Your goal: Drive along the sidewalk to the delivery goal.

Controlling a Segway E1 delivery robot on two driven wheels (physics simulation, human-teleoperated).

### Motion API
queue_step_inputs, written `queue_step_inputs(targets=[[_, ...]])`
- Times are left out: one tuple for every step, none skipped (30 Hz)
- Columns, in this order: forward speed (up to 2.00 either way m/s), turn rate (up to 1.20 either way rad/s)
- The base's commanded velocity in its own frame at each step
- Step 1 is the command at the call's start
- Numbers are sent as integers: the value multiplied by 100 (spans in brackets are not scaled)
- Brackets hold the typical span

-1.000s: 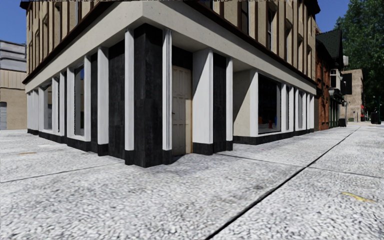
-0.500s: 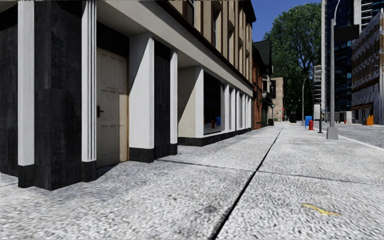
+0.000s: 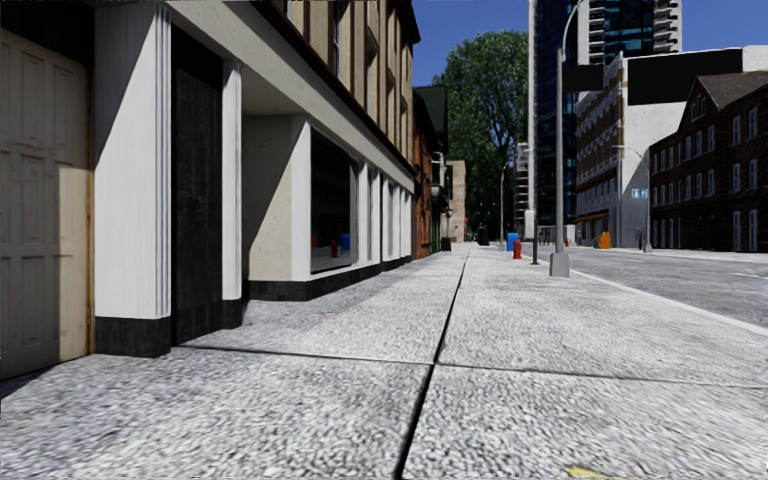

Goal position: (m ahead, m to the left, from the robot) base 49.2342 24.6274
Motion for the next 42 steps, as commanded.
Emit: queue_step_inputs(targets=[[136, -60], [136, -60], [136, -60], [138, -60], [200, -60], [200, -60], [200, -60], [200, -60], [200, -60], [200, -59], [200, -59], [200, -55], [200, -46], [200, 0], [200, 0], [200, 0], [200, 0], [200, 0], [200, 0], [200, 0], [200, 0], [200, 0], [200, 0], [200, 0], [200, 0], [200, 0], [200, 0], [200, 0], [200, 0], [200, 0], [200, 0], [200, 0], [200, 0], [200, 0], [200, 0], [200, 0], [200, 0], [200, 0], [200, 0], [200, 0], [200, 0], [200, 0]])
